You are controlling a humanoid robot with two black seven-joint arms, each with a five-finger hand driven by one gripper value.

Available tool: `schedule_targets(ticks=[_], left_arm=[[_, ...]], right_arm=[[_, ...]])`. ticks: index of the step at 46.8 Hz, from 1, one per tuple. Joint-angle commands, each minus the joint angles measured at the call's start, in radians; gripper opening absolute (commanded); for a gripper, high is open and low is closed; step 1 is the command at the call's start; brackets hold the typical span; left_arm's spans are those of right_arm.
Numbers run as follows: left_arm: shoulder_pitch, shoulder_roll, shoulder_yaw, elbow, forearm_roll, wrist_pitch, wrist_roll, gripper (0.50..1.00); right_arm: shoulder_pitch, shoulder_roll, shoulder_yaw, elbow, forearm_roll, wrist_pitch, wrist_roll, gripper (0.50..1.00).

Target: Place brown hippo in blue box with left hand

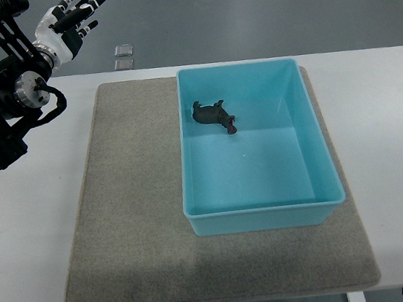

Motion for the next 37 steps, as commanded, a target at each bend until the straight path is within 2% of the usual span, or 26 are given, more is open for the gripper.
schedule_targets(ticks=[1, 5, 13, 22, 27, 37], left_arm=[[0.003, -0.012, -0.001, 0.000, -0.041, -0.012, 0.000, 0.958], [0.017, -0.015, -0.032, 0.001, -0.093, -0.040, 0.000, 0.962], [0.060, -0.042, -0.124, 0.035, -0.135, -0.171, -0.003, 0.966], [0.096, -0.071, -0.170, 0.082, -0.130, -0.297, -0.063, 0.966], [0.111, -0.084, -0.208, 0.118, -0.132, -0.303, -0.106, 0.966], [0.126, -0.105, -0.269, 0.130, -0.126, -0.291, -0.107, 0.992]], right_arm=[[0.001, 0.000, 0.000, 0.000, 0.000, 0.000, 0.000, 0.936], [0.000, 0.000, 0.000, 0.000, 0.000, 0.000, 0.000, 0.936], [0.001, 0.000, 0.000, 0.000, 0.000, 0.000, 0.000, 0.936], [0.000, 0.000, 0.000, 0.000, 0.000, 0.000, -0.001, 0.936], [0.000, 0.000, 0.000, 0.000, 0.000, 0.000, 0.000, 0.936], [0.000, 0.000, 0.000, 0.000, 0.000, 0.000, 0.000, 0.936]])
